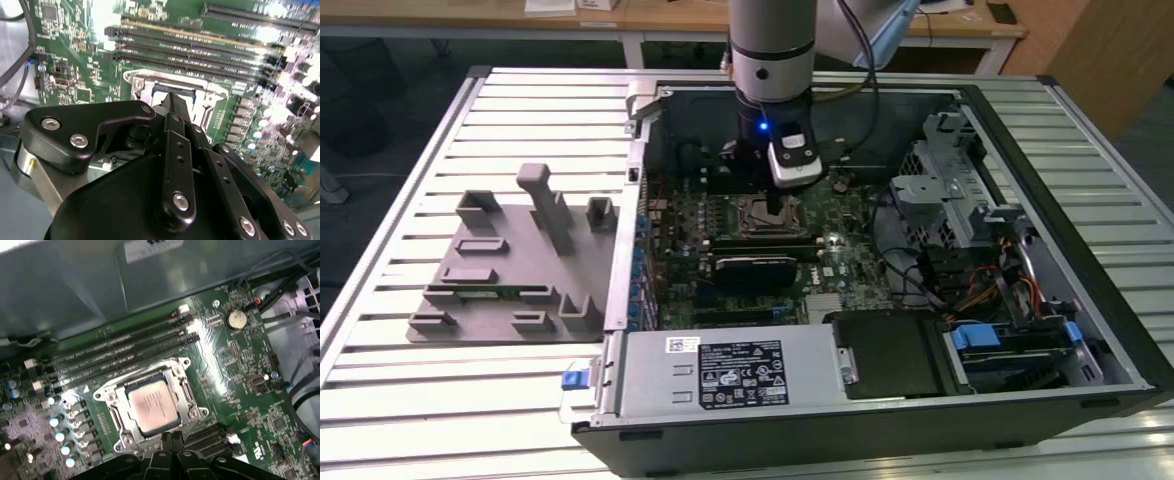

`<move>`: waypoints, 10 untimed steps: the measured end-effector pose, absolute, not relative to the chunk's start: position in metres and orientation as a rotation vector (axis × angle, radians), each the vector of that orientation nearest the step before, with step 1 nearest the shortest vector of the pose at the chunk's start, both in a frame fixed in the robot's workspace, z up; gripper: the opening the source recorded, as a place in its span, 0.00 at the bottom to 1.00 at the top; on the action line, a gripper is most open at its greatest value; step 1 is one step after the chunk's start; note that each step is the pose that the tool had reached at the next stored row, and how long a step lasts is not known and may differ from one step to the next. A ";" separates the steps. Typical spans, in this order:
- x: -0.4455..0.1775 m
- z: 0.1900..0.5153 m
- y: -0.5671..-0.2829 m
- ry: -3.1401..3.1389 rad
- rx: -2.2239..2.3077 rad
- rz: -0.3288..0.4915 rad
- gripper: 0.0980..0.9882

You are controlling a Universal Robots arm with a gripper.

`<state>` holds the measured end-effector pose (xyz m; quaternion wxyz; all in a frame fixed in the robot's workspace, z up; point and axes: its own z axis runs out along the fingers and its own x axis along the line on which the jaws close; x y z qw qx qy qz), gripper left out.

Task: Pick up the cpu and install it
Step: 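Install the second cpu locking lever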

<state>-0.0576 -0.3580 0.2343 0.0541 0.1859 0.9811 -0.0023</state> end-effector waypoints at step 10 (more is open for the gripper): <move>-0.059 0.233 -0.374 2.984 0.545 -0.006 0.01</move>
